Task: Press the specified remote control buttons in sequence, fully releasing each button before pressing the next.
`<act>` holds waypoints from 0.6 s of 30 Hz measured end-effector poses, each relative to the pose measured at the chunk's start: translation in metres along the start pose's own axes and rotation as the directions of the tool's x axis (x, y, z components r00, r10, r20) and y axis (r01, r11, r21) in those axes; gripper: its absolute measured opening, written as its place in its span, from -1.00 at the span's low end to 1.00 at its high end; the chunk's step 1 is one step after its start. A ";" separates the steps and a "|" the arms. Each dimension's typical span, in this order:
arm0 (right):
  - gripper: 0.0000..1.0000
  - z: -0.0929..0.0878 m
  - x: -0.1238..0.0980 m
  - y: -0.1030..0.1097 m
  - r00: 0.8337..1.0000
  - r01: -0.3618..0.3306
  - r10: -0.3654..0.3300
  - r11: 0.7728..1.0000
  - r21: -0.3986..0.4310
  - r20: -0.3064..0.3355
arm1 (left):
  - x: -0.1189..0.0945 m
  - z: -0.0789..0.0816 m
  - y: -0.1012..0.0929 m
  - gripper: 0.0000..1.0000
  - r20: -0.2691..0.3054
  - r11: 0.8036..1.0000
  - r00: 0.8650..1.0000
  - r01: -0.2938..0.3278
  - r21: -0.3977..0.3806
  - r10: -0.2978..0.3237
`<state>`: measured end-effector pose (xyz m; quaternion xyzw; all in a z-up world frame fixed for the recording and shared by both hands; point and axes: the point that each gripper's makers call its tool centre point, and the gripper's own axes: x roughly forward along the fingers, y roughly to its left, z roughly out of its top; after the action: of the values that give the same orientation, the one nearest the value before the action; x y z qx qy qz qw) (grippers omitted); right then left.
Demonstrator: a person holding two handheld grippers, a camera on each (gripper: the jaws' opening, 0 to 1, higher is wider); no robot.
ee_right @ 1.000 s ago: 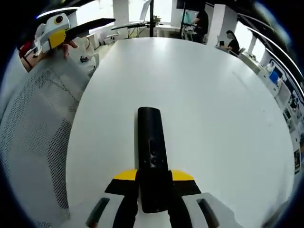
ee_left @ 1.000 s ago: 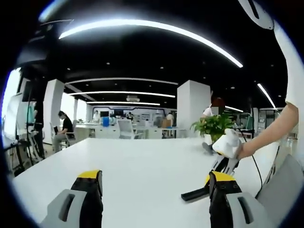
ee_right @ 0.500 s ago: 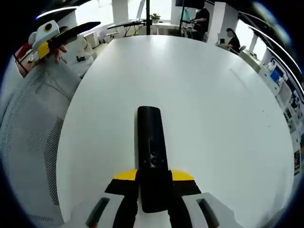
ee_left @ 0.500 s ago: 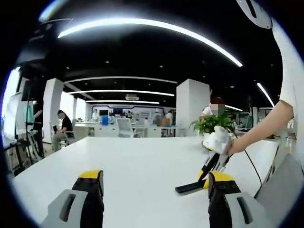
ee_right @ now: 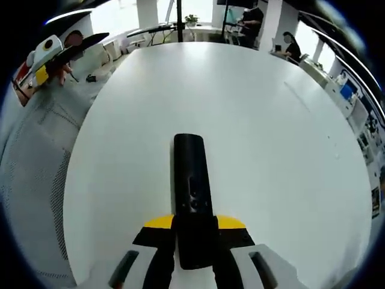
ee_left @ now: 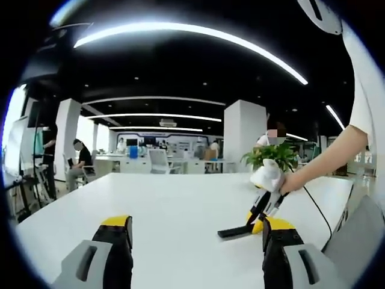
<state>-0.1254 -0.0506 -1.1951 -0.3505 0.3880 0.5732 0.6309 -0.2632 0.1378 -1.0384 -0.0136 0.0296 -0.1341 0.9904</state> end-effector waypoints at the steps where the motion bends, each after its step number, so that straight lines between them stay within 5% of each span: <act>1: -0.59 0.000 0.000 -0.001 1.000 0.000 0.000 1.000 0.000 -0.002 | 0.000 0.000 0.000 0.84 0.000 1.000 1.000 0.000 0.000 0.000; 18: -0.59 0.000 0.001 -0.023 1.000 -0.001 0.001 1.000 0.002 -0.020 | 0.000 0.001 -0.002 0.80 0.004 1.000 1.000 0.012 -0.009 -0.012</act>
<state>-0.1027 -0.0527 -1.1963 -0.3552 0.3951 0.5695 0.6272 -0.2639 0.1358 -1.0375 -0.0185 0.0284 -0.1400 0.9896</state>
